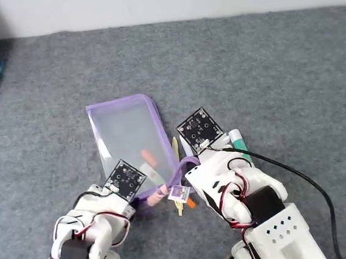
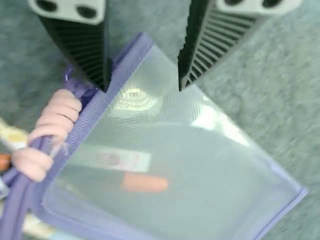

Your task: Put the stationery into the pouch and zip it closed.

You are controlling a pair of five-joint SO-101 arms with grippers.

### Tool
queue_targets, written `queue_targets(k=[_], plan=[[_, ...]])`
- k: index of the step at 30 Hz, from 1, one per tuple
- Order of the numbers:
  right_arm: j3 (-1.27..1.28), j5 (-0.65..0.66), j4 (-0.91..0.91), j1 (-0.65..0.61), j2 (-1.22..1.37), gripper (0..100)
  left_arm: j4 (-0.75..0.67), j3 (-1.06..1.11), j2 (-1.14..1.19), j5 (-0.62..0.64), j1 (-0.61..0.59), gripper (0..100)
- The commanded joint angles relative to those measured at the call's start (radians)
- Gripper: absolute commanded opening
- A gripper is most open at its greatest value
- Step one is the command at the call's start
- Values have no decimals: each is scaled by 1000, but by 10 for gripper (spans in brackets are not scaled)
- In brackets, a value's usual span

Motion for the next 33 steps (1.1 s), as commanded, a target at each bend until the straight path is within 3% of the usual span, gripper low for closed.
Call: queue_targets(k=[1,15,24,33], plan=[[-21,-11,-25,10,-22,10,8,-8,-5,-106,-81,209],[-20,-9,-150,65,-13,10,26,-7,2,-190,-110,209],[-20,-11,-150,62,-13,10,48,-24,5,-196,-2,209],[-17,-11,-143,62,-13,10,61,-39,5,-184,9,175]])
